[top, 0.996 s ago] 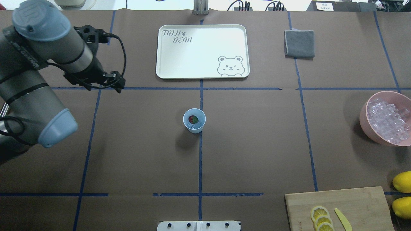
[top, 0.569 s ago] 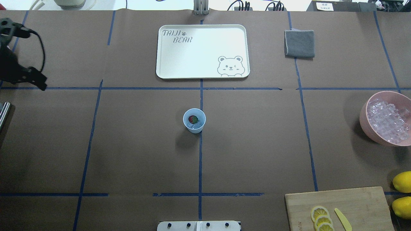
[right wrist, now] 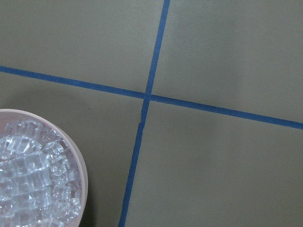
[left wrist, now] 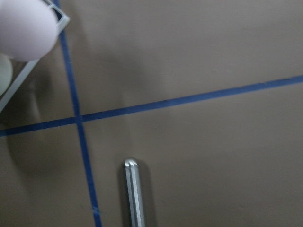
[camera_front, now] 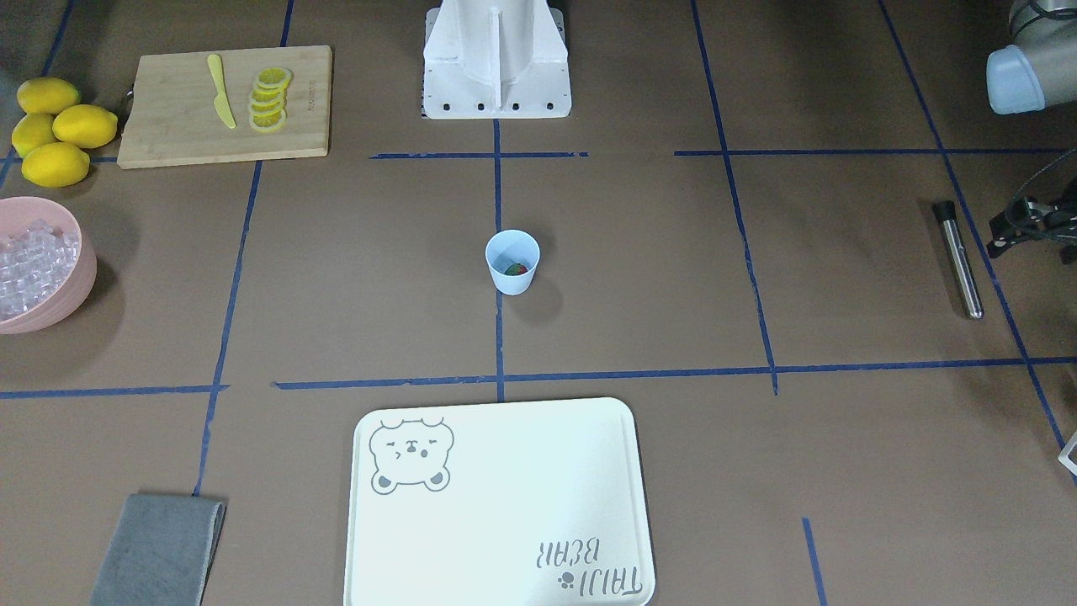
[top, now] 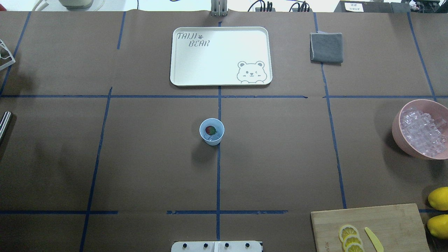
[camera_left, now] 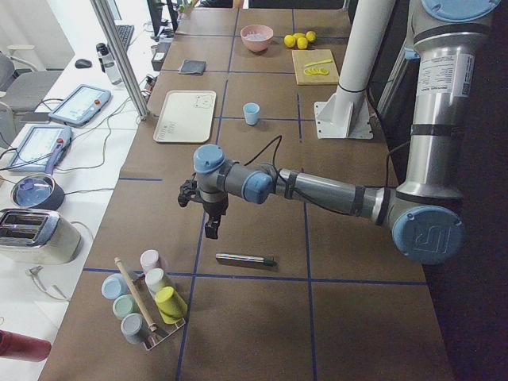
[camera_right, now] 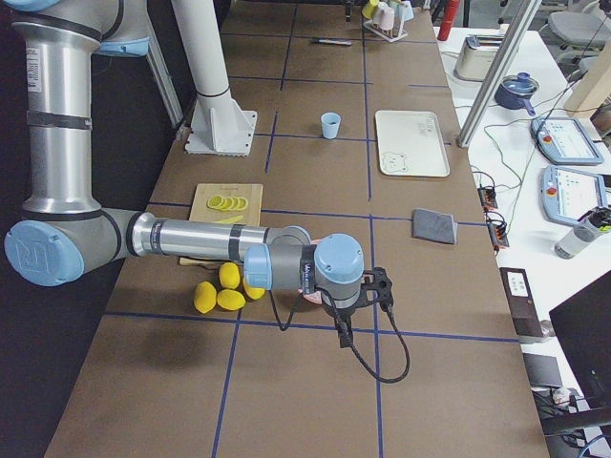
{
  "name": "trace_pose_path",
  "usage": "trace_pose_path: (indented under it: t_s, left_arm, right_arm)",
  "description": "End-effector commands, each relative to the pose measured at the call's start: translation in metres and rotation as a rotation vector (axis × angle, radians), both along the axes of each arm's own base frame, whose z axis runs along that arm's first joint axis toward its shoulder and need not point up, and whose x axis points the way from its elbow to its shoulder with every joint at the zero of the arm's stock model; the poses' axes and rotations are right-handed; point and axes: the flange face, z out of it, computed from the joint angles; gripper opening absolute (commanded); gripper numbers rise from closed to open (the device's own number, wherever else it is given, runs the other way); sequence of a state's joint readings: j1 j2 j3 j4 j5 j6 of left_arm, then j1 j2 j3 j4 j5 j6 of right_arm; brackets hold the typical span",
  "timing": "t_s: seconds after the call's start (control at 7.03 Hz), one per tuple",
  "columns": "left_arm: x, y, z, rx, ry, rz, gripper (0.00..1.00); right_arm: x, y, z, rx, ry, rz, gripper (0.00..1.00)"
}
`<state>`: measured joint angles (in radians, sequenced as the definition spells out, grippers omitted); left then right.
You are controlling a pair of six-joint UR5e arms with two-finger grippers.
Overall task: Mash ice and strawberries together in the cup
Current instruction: 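Grasp the metal pestle rod upright with the left gripper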
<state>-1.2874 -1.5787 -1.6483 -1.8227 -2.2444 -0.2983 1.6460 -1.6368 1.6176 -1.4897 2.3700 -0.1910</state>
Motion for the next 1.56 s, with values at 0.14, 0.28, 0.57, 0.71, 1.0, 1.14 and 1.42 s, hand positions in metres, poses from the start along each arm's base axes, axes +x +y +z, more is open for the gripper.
trace_pose_path:
  t_s: [0.14,0.28,0.57,0.71,1.0,1.14,1.42]
  left_arm:
    - [0.008,0.009,0.066,-0.016,0.067,-0.167,1.00]
    - [0.038,0.022,0.072,-0.028,0.073,-0.173,1.00]
    - [0.068,0.050,0.088,-0.021,0.055,-0.173,1.00]
    - [0.065,0.057,0.094,-0.027,0.048,-0.169,1.00]
    - [0.064,0.061,0.108,-0.048,0.032,-0.166,1.00]
    - [0.067,0.060,0.115,-0.057,0.026,-0.161,1.00]
    - [0.070,0.057,0.111,-0.049,0.030,-0.156,1.00]
  right_arm:
    - [-0.001,-0.002,-0.002,0.004,0.000,-0.001,1.00]
    - [-0.001,-0.003,-0.003,0.005,0.000,-0.001,1.00]
    - [-0.001,-0.006,-0.004,0.006,0.002,-0.002,1.00]
    - [-0.001,-0.008,-0.005,0.009,0.004,-0.002,1.00]
    - [0.000,-0.008,-0.004,0.008,0.002,-0.001,1.00]
    - [0.000,-0.008,-0.005,0.009,0.002,-0.001,0.99]
    - [-0.001,-0.009,-0.006,0.011,0.002,-0.002,1.00]
